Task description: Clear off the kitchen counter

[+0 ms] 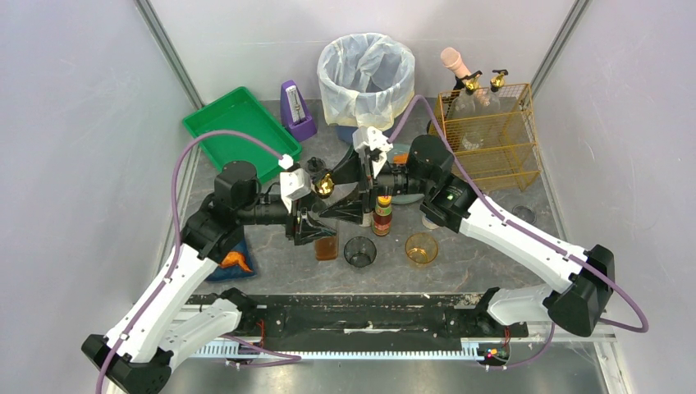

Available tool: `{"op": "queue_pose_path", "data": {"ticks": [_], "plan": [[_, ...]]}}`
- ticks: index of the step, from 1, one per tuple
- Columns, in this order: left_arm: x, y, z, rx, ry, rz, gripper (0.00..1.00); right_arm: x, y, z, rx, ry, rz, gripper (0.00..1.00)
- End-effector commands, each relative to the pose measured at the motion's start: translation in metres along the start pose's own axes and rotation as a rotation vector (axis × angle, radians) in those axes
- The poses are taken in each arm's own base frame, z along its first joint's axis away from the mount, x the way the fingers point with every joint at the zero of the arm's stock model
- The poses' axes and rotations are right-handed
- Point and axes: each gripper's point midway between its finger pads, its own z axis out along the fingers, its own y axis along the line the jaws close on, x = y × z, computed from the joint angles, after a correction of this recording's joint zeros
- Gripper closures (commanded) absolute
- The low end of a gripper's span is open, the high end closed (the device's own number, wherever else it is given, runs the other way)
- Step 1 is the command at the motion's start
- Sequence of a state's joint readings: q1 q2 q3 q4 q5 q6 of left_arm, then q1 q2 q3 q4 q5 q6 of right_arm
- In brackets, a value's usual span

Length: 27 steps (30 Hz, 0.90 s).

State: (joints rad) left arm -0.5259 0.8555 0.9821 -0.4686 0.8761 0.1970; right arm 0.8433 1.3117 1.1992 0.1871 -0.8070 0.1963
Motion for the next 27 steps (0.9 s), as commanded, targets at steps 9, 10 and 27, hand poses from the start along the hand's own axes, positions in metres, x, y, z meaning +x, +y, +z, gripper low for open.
{"op": "queue_pose_path", "data": {"ticks": [9, 10, 27], "plan": [[-0.028, -0.006, 0.001, 0.053, -0.098, 0.119, 0.98, -0.036, 0.009, 0.004, -0.03, -0.122, 0.001, 0.39], [-0.029, -0.006, 0.001, 0.051, -0.1, 0.12, 0.98, -0.036, 0.008, 0.004, -0.032, -0.126, 0.004, 0.4], [-0.039, -0.004, 0.001, 0.033, -0.146, 0.125, 0.98, -0.026, 0.012, 0.015, -0.068, -0.132, 0.045, 0.52]]}}
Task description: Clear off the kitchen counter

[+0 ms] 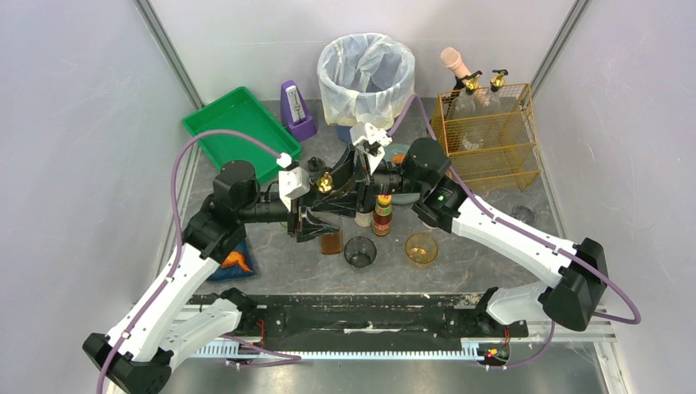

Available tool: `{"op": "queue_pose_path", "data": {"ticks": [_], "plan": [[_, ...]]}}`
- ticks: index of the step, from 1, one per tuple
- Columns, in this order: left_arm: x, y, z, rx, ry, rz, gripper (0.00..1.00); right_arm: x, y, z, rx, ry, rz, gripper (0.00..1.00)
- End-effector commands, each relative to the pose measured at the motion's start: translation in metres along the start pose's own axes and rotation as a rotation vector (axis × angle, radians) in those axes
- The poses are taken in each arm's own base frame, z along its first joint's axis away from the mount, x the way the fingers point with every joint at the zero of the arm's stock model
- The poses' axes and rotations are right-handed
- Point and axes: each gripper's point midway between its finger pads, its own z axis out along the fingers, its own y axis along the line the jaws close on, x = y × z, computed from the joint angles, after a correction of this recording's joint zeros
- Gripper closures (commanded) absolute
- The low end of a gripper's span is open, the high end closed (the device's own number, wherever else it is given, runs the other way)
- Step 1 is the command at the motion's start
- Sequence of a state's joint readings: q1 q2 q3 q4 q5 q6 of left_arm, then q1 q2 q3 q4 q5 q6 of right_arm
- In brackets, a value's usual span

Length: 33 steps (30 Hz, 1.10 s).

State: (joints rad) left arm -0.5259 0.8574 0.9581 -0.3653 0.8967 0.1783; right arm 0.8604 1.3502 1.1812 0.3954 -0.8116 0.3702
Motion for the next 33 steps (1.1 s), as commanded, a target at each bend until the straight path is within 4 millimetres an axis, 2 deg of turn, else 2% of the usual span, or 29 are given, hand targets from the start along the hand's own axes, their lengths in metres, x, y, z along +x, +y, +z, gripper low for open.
{"op": "queue_pose_path", "data": {"ticks": [1, 4, 9, 10, 12, 17, 19, 24, 29, 33], "plan": [[-0.031, -0.006, -0.002, 0.021, -0.098, 0.086, 0.98, -0.008, 0.007, 0.003, -0.028, -0.032, -0.019, 0.53], [-0.03, -0.007, -0.002, 0.021, -0.1, 0.085, 0.98, -0.009, 0.008, 0.003, -0.031, -0.037, -0.025, 0.6], [-0.025, -0.004, -0.001, 0.014, -0.089, 0.071, 0.98, -0.016, 0.01, 0.001, -0.025, -0.051, -0.044, 0.84], [-0.025, -0.003, 0.0, 0.011, -0.085, 0.067, 0.96, -0.018, 0.01, 0.0, -0.022, -0.053, -0.049, 0.89], [-0.023, -0.002, -0.001, 0.003, -0.078, 0.064, 0.87, -0.021, 0.01, -0.001, -0.006, -0.056, -0.063, 1.0], [-0.023, 0.002, -0.003, -0.03, -0.074, 0.059, 0.46, -0.035, 0.008, -0.006, 0.031, -0.063, -0.084, 1.0], [-0.025, 0.002, -0.005, -0.047, -0.078, 0.062, 0.36, -0.04, 0.007, -0.008, 0.039, -0.063, -0.086, 1.0], [-0.034, 0.003, -0.015, -0.106, -0.105, 0.097, 0.24, -0.062, 0.0, -0.018, 0.109, -0.076, -0.121, 1.0], [-0.044, 0.002, -0.026, -0.173, -0.145, 0.124, 0.2, -0.087, -0.016, -0.034, 0.209, -0.09, -0.15, 1.0], [-0.048, 0.004, -0.037, -0.247, -0.171, 0.11, 0.19, -0.114, -0.034, -0.056, 0.331, -0.114, -0.207, 1.0]]}}
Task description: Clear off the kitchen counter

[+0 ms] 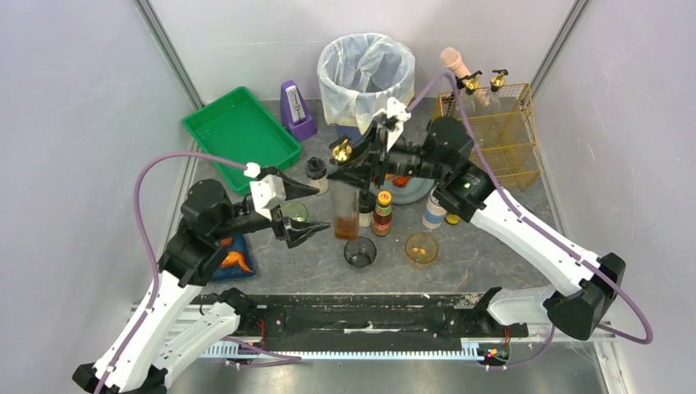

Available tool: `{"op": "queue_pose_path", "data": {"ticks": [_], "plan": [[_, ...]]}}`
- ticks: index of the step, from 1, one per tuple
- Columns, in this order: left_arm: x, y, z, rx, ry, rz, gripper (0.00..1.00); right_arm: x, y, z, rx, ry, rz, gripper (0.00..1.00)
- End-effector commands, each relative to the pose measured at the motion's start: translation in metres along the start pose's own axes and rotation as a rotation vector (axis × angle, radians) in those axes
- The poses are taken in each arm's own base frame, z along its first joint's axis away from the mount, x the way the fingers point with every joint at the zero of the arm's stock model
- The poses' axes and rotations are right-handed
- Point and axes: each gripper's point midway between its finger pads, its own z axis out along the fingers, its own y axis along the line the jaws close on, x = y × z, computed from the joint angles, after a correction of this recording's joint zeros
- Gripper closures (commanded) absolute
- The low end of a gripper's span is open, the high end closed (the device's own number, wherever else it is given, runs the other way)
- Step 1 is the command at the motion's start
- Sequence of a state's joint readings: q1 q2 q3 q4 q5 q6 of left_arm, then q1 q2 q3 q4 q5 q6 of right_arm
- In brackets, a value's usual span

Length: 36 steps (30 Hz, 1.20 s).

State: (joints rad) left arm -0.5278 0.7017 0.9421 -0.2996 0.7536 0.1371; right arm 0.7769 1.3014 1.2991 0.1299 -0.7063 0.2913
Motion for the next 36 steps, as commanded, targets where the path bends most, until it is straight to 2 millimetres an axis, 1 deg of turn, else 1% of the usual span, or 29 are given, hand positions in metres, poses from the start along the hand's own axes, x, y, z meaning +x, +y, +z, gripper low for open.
{"op": "queue_pose_path", "data": {"ticks": [1, 4, 6, 9, 11, 12, 13, 15, 17, 18, 21, 23, 26, 28, 30, 33, 34, 35, 36], "plan": [[-0.015, 0.01, -0.011, -0.121, -0.059, -0.01, 0.18, -0.09, -0.012, -0.035, 0.162, -0.17, -0.183, 1.0], [-0.011, 0.025, -0.023, -0.259, -0.057, -0.051, 0.16, -0.109, -0.036, -0.054, 0.272, -0.183, -0.22, 1.0], [-0.006, 0.04, -0.035, -0.384, -0.046, -0.078, 0.14, -0.122, -0.051, -0.068, 0.346, -0.191, -0.25, 1.0], [0.013, 0.066, -0.057, -0.603, -0.017, -0.154, 0.09, -0.14, -0.073, -0.088, 0.461, -0.197, -0.298, 1.0], [0.031, 0.083, -0.071, -0.743, 0.023, -0.194, 0.07, -0.15, -0.087, -0.103, 0.541, -0.198, -0.328, 1.0], [0.04, 0.094, -0.082, -0.839, 0.045, -0.211, 0.06, -0.153, -0.096, -0.112, 0.585, -0.194, -0.345, 1.0], [0.049, 0.1, -0.089, -0.902, 0.067, -0.233, 0.05, -0.157, -0.104, -0.121, 0.632, -0.191, -0.357, 1.0], [0.063, 0.111, -0.104, -1.019, 0.103, -0.253, 0.05, -0.163, -0.123, -0.141, 0.726, -0.176, -0.386, 1.0], [0.072, 0.117, -0.115, -1.1, 0.121, -0.26, 0.04, -0.17, -0.141, -0.164, 0.821, -0.166, -0.409, 1.0], [0.077, 0.122, -0.128, -1.178, 0.126, -0.258, 0.04, -0.174, -0.158, -0.189, 0.902, -0.157, -0.423, 1.0], [0.08, 0.127, -0.14, -1.255, 0.117, -0.257, 0.03, -0.178, -0.18, -0.225, 1.008, -0.145, -0.435, 1.0], [0.083, 0.127, -0.146, -1.281, 0.11, -0.261, 0.03, -0.179, -0.194, -0.249, 1.071, -0.135, -0.438, 1.0], [0.086, 0.128, -0.152, -1.313, 0.106, -0.262, 0.02, -0.182, -0.209, -0.286, 1.163, -0.127, -0.449, 1.0], [0.086, 0.128, -0.156, -1.331, 0.102, -0.259, 0.02, -0.187, -0.218, -0.316, 1.239, -0.133, -0.466, 1.0], [0.087, 0.129, -0.158, -1.346, 0.099, -0.259, 0.02, -0.193, -0.224, -0.34, 1.294, -0.148, -0.481, 1.0], [0.088, 0.13, -0.16, -1.354, 0.102, -0.256, 0.02, -0.201, -0.234, -0.366, 1.351, -0.169, -0.505, 1.0], [0.089, 0.13, -0.16, -1.355, 0.105, -0.256, 0.02, -0.2, -0.24, -0.375, 1.367, -0.166, -0.499, 1.0], [0.089, 0.13, -0.16, -1.357, 0.106, -0.256, 0.02, -0.209, -0.243, -0.382, 1.379, -0.184, -0.525, 1.0], [0.089, 0.131, -0.16, -1.36, 0.108, -0.256, 0.02, -0.212, -0.247, -0.389, 1.393, -0.189, -0.532, 1.0]]}}
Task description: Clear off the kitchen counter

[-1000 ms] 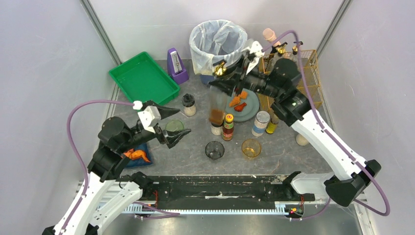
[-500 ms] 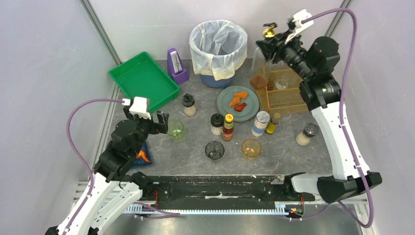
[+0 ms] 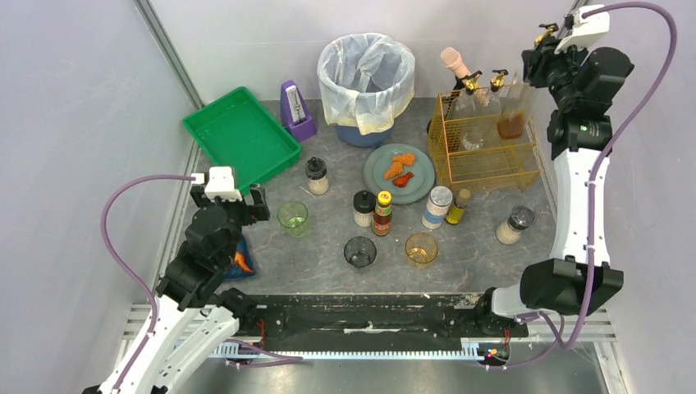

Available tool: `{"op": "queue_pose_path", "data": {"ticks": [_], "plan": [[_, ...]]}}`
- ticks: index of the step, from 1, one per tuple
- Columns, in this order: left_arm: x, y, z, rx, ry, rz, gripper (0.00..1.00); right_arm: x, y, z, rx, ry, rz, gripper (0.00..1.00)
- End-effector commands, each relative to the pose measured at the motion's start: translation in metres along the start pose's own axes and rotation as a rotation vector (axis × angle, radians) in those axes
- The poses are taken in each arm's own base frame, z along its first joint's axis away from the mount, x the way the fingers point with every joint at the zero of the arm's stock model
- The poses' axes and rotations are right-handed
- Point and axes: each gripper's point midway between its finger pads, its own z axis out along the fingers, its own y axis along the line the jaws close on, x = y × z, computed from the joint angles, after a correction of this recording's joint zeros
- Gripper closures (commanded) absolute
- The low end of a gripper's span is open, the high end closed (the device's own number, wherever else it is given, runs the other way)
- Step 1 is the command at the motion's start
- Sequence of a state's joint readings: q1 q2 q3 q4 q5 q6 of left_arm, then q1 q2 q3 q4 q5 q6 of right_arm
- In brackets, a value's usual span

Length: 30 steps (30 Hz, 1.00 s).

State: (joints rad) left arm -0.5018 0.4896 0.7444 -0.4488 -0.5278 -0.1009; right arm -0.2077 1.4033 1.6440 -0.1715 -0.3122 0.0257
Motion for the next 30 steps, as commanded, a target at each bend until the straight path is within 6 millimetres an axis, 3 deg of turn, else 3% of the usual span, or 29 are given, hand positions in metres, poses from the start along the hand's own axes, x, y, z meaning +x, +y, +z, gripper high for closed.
{"op": "queue_pose_path", "data": {"ticks": [1, 7, 15, 24, 30], "plan": [[-0.005, 0.007, 0.002, -0.048, -0.029, -0.063, 0.02, -0.082, -0.029, 0.002, 0.057, -0.265, -0.081, 1.0], [-0.002, 0.01, 0.008, -0.064, -0.016, -0.063, 0.02, -0.08, -0.055, 0.023, 0.064, -0.343, -0.067, 1.0], [0.002, 0.02, 0.016, -0.101, -0.006, -0.077, 0.03, -0.069, -0.066, 0.053, 0.005, -0.391, -0.058, 1.0], [0.008, 0.021, 0.025, -0.101, 0.025, -0.08, 0.03, -0.032, -0.068, 0.077, -0.07, -0.365, -0.093, 1.0], [0.008, 0.021, 0.028, -0.096, 0.03, -0.082, 0.03, 0.017, -0.068, 0.086, -0.111, -0.299, -0.085, 1.0]]}}
